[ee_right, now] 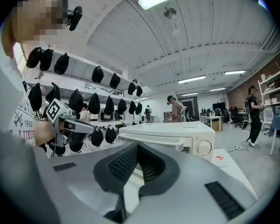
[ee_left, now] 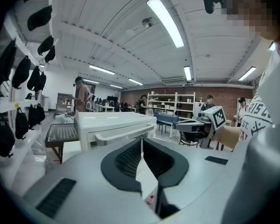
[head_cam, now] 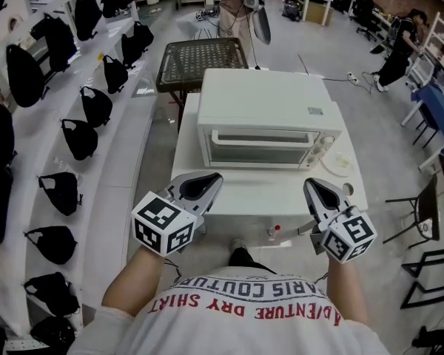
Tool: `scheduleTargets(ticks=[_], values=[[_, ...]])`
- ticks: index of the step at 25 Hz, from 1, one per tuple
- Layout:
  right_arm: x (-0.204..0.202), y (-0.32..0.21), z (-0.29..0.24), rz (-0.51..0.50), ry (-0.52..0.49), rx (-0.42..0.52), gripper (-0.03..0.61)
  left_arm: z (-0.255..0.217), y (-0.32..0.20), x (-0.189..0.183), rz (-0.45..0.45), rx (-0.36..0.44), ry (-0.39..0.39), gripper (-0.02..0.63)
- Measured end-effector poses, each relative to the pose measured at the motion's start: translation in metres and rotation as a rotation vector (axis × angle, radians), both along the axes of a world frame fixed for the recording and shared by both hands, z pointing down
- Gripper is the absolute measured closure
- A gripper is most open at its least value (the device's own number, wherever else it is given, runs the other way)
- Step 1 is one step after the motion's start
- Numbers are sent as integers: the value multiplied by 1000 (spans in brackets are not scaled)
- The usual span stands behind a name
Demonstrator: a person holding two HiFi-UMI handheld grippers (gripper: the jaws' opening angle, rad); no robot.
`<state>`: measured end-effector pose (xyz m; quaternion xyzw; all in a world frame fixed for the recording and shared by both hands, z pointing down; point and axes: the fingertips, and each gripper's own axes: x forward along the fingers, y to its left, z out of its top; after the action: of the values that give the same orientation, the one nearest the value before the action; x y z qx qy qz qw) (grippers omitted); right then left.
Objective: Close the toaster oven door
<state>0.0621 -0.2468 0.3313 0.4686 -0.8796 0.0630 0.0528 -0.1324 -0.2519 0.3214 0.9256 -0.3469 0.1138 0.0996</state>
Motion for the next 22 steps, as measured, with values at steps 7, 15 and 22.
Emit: scheduleTargets(ticks=[7, 15, 22], values=[[-2, 42, -3, -18, -4, 14, 557, 0, 42, 17, 31, -3, 18, 577], [-2, 57, 3, -15, 12, 10, 557, 2, 57, 27, 42, -11, 27, 575], [7, 60, 5, -6, 21, 6, 557, 5, 61, 35, 57, -9, 7, 575]])
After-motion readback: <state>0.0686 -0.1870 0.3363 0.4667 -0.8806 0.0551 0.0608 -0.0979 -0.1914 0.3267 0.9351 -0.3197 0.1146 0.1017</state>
